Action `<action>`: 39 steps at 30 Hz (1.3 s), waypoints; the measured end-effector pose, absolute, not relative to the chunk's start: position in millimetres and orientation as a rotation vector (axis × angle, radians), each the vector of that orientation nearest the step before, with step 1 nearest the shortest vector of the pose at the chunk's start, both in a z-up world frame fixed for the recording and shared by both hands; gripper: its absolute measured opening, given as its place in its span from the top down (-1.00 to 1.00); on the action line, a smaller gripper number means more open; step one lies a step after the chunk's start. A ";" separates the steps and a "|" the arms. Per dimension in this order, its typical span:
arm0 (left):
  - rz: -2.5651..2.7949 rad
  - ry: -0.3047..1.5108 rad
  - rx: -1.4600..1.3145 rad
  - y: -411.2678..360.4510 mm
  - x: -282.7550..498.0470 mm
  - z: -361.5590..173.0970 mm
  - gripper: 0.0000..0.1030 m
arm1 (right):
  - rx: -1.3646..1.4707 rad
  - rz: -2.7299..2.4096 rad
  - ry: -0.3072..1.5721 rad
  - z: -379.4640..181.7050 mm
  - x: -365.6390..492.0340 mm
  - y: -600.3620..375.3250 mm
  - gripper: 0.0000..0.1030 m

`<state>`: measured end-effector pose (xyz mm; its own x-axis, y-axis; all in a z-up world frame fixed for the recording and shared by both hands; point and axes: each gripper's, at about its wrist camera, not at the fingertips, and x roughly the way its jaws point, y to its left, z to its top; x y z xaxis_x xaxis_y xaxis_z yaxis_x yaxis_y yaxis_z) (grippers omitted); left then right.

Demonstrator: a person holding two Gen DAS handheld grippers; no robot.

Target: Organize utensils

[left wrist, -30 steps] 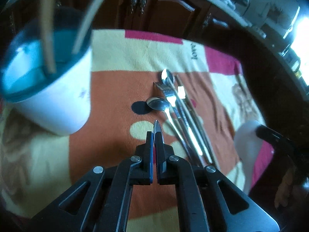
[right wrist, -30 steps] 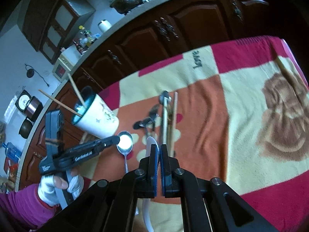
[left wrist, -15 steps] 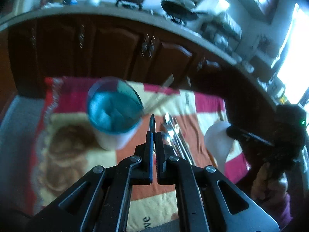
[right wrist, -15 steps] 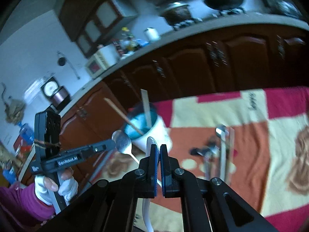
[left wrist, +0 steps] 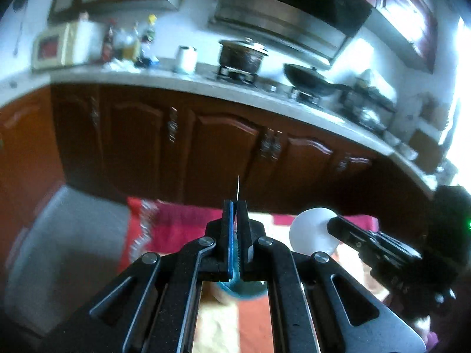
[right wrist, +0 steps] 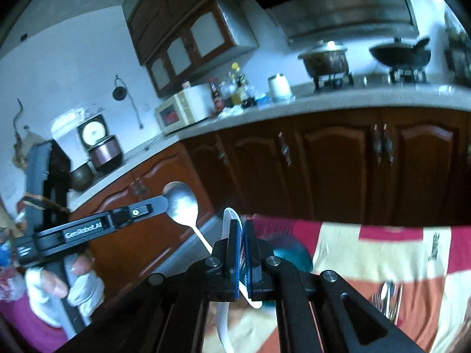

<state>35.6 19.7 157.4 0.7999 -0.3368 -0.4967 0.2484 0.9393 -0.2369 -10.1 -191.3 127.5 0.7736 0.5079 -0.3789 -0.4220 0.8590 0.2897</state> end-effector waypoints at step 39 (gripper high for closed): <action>-0.257 0.690 -0.045 -18.3 77.2 45.1 0.99 | -0.149 0.311 0.388 113.8 61.6 -139.1 0.95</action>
<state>77.2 -18.3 45.1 0.7408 -0.2494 -0.6237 0.2197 0.9674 -0.1259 61.6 -139.1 113.8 0.8792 0.2689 -0.3933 -0.3253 0.9419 -0.0834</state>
